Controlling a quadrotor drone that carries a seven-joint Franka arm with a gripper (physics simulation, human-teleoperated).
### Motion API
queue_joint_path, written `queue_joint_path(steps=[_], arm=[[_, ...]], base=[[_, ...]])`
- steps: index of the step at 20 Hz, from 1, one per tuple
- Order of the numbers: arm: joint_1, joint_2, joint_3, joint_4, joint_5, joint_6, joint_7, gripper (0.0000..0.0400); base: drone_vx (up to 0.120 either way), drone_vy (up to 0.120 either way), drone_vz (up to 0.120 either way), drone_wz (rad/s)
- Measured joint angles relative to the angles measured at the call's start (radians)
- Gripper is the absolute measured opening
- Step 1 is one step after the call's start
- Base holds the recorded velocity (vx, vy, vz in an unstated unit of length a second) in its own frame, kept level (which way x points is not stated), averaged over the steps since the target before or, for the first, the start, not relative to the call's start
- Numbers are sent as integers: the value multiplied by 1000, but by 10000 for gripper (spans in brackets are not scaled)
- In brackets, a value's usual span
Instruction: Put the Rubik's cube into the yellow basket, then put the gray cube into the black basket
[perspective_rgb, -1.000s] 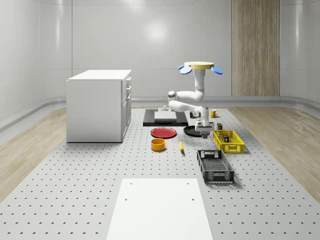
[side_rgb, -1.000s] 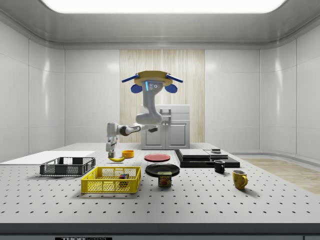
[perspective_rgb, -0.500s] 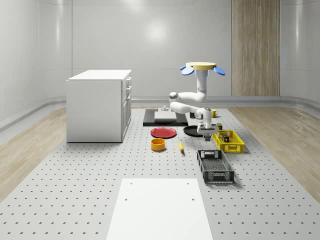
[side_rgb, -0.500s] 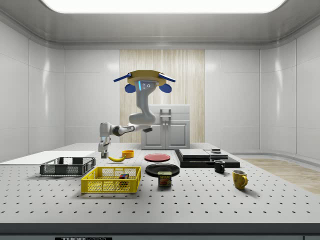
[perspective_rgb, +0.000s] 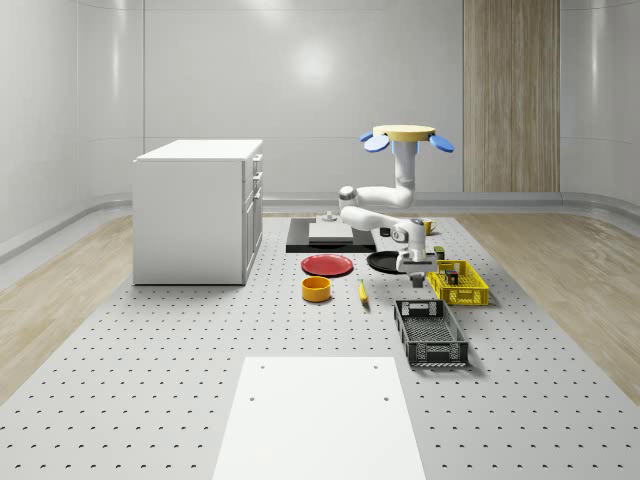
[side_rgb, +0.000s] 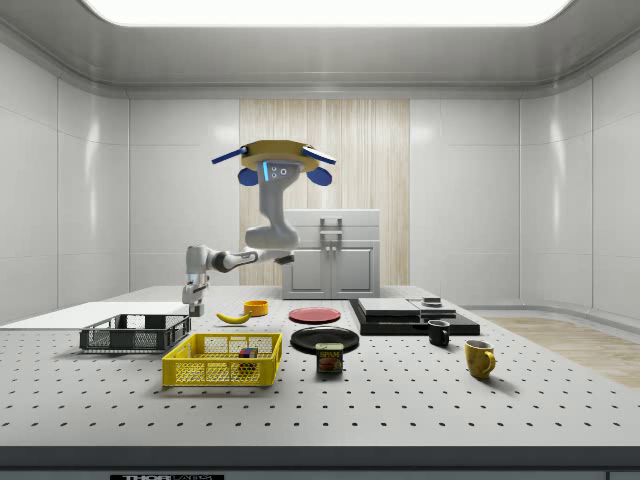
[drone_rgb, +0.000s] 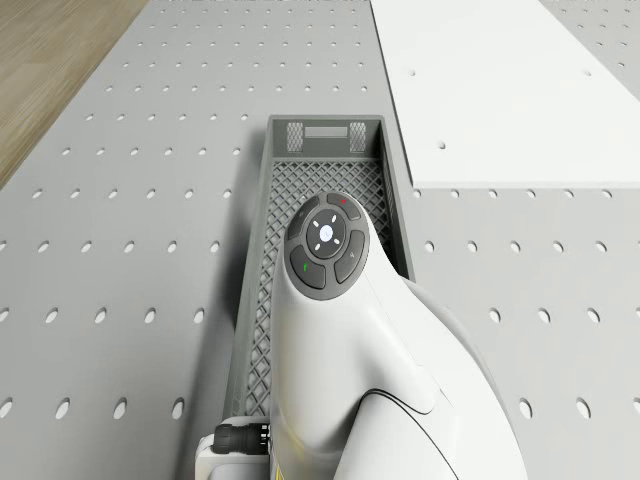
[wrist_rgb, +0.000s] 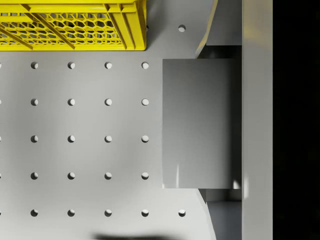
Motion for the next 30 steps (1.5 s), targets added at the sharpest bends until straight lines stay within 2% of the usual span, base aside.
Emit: queue_joint_path(steps=[30], arm=[[-3, -9, 0, 1, 4, 8, 2, 250]], base=[[120, 0, 0, 0]])
